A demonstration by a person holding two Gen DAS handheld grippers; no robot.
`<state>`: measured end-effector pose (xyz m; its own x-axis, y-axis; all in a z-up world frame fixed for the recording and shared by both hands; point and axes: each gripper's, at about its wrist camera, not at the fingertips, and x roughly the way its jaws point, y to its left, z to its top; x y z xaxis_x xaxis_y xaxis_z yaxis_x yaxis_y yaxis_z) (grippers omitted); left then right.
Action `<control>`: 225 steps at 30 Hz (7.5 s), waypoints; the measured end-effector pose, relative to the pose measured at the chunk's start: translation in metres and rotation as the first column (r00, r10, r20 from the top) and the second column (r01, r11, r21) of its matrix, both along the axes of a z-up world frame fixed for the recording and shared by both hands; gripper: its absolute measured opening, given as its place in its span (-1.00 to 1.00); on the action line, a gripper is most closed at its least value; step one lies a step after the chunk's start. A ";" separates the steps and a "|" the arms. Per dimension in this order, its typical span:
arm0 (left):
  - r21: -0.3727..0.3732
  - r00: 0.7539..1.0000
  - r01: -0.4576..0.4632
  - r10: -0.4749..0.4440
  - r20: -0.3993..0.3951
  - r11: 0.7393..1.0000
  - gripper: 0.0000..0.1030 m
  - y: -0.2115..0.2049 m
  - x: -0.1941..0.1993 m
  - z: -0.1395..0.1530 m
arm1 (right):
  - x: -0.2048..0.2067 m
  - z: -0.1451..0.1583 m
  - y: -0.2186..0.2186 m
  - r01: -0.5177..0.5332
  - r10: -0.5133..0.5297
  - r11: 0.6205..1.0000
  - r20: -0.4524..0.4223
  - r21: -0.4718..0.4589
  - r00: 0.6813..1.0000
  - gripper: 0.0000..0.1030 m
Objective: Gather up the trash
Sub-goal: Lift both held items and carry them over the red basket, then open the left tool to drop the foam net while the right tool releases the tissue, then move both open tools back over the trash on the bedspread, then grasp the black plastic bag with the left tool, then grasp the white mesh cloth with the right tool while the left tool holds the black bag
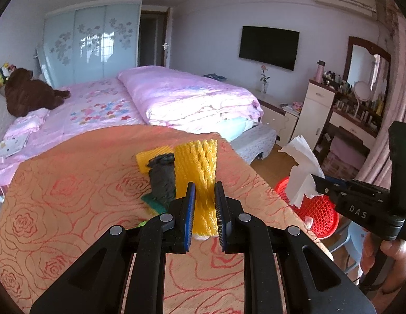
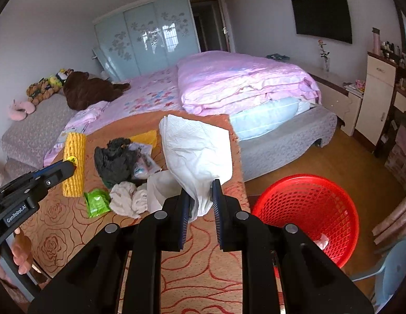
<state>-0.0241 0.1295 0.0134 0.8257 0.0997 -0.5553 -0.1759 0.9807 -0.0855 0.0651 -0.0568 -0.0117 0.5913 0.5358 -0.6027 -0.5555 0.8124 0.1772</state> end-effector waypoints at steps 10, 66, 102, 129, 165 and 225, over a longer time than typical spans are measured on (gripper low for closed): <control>0.017 0.999 0.046 -0.046 0.001 0.999 -0.72 -0.023 0.016 0.008 | 0.004 0.015 -0.019 0.042 -0.042 0.999 0.027 0.015 0.999 -0.66; -0.059 0.909 0.362 -0.367 -0.197 0.930 -0.72 -0.169 0.152 -0.050 | 0.067 -0.038 -0.140 0.351 -0.354 0.935 -0.083 -0.052 0.932 -0.66; -0.053 0.944 0.271 -0.276 -0.180 0.961 0.26 -0.145 0.132 -0.048 | 0.067 -0.060 -0.140 0.389 -0.396 0.918 -0.126 -0.078 0.910 0.32; 0.021 0.982 -0.146 0.148 -0.114 0.989 0.52 0.027 0.052 -0.005 | 0.027 -0.024 -0.066 0.248 -0.248 0.969 -0.047 -0.011 0.968 0.49; 0.009 0.983 -0.182 0.182 -0.029 0.983 -0.22 0.050 -0.008 -0.006 | 0.004 -0.037 -0.020 0.110 -0.112 0.994 -0.058 -0.028 0.992 0.54; -0.018 0.980 -0.199 0.199 -0.014 0.980 -0.22 0.067 -0.028 -0.011 | -0.008 -0.042 0.073 -0.064 0.060 0.997 -0.077 -0.051 0.995 -0.10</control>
